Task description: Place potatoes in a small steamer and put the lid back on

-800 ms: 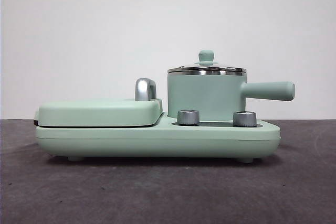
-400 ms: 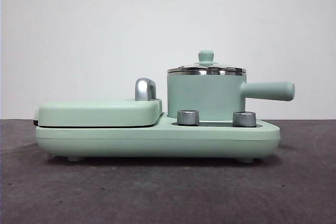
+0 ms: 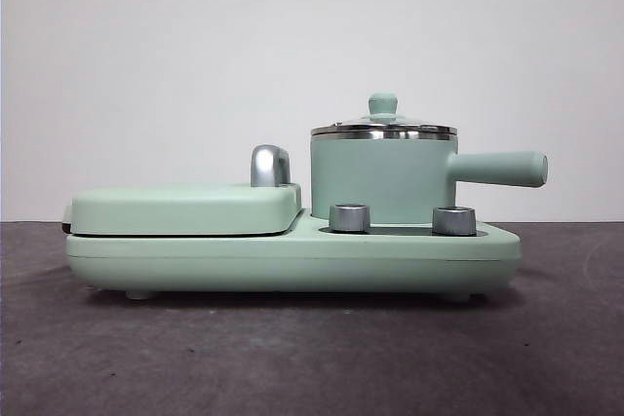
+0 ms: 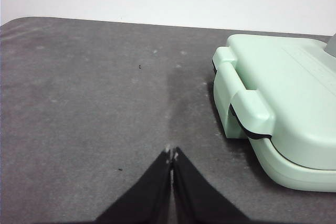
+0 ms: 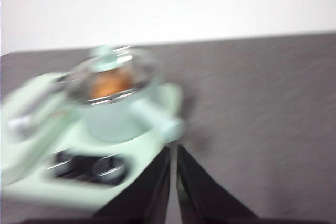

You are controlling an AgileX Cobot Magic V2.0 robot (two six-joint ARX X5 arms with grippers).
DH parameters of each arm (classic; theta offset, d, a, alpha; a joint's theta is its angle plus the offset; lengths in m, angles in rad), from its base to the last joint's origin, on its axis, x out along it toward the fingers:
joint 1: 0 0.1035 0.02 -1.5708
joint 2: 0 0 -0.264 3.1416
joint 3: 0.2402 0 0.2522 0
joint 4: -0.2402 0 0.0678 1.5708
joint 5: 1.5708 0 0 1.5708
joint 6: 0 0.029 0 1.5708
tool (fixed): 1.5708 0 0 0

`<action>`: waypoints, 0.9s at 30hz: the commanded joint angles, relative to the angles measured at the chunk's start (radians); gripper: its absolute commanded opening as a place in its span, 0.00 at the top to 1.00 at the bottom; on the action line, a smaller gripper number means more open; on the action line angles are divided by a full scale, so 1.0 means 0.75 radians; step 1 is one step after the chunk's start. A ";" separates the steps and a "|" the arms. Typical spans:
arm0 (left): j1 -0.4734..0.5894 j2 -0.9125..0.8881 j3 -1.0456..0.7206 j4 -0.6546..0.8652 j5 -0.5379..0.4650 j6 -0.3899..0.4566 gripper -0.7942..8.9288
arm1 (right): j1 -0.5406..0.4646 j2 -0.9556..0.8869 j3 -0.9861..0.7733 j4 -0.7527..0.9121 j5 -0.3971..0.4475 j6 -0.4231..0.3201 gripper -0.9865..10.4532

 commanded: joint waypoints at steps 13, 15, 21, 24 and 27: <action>-0.001 0.001 -0.025 -0.009 0.006 0.013 0.91 | -0.091 -0.238 -0.630 0.580 0.243 -0.179 0.90; -0.001 0.001 -0.025 -0.009 0.006 0.013 0.91 | -0.091 -0.247 -0.647 0.574 0.242 -0.179 0.90; -0.001 0.001 -0.025 -0.009 0.006 0.013 0.91 | -0.091 -0.275 -0.666 0.408 0.243 -0.180 0.90; -0.001 0.001 -0.025 -0.008 0.006 0.013 0.91 | -0.091 -0.278 -0.666 0.413 0.243 -0.191 0.90; -0.001 0.001 -0.025 -0.008 0.006 0.013 0.91 | -0.091 -0.278 -0.666 0.413 0.243 -0.190 0.90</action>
